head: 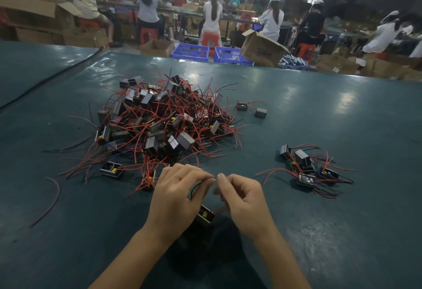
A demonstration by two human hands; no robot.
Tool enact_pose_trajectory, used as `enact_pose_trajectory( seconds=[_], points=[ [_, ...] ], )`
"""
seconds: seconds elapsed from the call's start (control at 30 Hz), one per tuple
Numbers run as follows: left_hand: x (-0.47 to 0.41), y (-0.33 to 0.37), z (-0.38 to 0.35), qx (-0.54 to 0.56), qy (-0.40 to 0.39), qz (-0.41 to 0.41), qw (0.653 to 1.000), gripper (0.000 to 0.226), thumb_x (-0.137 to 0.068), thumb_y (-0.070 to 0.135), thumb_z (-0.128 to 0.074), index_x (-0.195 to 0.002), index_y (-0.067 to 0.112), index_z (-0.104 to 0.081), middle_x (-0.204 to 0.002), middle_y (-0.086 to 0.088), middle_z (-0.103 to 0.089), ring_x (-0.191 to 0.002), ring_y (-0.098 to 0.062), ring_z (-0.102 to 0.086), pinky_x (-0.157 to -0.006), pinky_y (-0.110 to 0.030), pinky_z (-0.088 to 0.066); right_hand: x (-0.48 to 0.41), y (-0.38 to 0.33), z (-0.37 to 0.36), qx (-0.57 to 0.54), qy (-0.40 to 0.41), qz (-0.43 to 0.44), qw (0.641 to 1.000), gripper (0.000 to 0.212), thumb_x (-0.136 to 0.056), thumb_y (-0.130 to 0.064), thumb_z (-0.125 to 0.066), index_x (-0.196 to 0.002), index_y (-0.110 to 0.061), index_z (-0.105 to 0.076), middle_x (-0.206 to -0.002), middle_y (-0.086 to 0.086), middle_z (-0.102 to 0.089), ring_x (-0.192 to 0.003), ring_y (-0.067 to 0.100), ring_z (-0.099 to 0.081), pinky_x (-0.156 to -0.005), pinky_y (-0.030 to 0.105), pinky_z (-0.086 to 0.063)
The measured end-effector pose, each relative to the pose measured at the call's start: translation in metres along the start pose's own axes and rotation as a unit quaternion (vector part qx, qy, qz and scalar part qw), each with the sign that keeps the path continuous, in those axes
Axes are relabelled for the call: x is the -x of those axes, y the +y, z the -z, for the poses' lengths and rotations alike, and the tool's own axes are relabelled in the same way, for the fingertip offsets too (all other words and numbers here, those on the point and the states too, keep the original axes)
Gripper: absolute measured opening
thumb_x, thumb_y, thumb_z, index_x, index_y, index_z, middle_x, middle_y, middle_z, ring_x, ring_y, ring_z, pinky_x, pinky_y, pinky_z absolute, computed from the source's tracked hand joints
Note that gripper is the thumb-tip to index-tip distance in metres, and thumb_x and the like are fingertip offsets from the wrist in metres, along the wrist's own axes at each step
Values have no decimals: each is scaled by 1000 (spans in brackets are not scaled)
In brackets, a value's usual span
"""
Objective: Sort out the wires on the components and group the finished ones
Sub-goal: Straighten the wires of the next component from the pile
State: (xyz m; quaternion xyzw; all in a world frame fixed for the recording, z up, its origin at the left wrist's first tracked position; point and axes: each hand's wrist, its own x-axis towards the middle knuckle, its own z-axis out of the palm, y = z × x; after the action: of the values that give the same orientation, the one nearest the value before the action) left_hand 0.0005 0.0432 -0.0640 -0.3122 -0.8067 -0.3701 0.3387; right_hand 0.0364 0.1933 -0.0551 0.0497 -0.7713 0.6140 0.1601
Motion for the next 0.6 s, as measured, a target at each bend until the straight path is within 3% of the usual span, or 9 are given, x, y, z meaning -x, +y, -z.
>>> enact_pose_trajectory(
  seconds=[0.1,0.23,0.47,0.6],
  points=[
    [0,0,0,-46,4,-45,998,17,-89,27,-64,-89,14,-74,-86,5,-69,-81,-14,-62,-75,-31,-43,-1,0,-7,-94,22,-106,990,47,-93,-33,-64,-57,-4,-55,-48,-1,-41,-43,10,-34,-43,20,-29],
    [-1,0,1,-60,-2,-56,997,19,-90,28,-63,-89,13,-76,-86,4,-69,-79,-16,-63,-76,-29,-42,-3,-1,-6,-89,34,-146,985,36,-94,-19,-63,-58,-16,-66,-48,-6,-45,-44,8,-36,-44,19,-30],
    [-1,-2,0,-54,-32,-46,997,22,-91,32,-61,-90,16,-76,-84,7,-69,-77,-14,-62,-75,-29,-42,-3,-1,-1,13,37,-101,994,19,-92,-20,-66,-74,-16,-70,-58,-8,-59,-54,5,-49,-54,20,-41],
    [-1,-1,0,-15,-47,-7,999,23,-91,34,-58,-90,17,-74,-86,10,-69,-80,-10,-60,-77,-29,-41,-1,-1,4,150,34,32,988,16,-93,-18,-65,-77,-18,-62,-66,-13,-55,-58,5,-49,-56,15,-38]
  ],
)
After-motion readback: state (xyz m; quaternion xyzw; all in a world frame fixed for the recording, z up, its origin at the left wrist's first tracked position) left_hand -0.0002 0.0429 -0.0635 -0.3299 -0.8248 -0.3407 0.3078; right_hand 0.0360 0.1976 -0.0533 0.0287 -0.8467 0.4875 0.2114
